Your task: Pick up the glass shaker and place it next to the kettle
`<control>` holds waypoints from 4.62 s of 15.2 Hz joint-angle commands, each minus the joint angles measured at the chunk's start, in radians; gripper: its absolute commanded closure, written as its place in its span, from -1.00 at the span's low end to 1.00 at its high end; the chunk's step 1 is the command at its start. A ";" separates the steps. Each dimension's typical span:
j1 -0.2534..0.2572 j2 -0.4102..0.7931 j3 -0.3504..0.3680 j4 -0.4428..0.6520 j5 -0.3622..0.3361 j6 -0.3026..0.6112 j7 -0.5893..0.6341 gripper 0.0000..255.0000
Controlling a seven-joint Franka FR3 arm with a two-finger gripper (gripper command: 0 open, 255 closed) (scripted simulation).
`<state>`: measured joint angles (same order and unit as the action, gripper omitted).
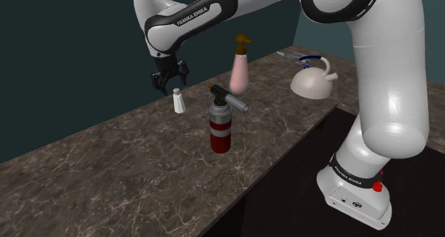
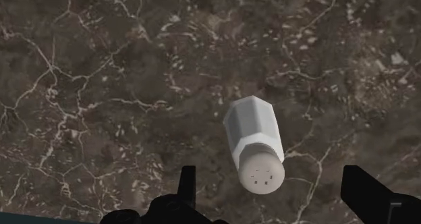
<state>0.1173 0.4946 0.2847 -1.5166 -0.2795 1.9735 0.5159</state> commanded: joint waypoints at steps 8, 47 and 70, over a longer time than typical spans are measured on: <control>-0.001 0.034 -0.009 -0.023 -0.014 0.056 0.009 -1.00; 0.009 -0.028 0.008 0.206 0.021 -0.228 -0.045 1.00; 0.095 0.121 -0.004 0.768 -0.013 -0.634 -0.103 1.00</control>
<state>0.2066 0.6042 0.2822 -0.7830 -0.2891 1.3632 0.4163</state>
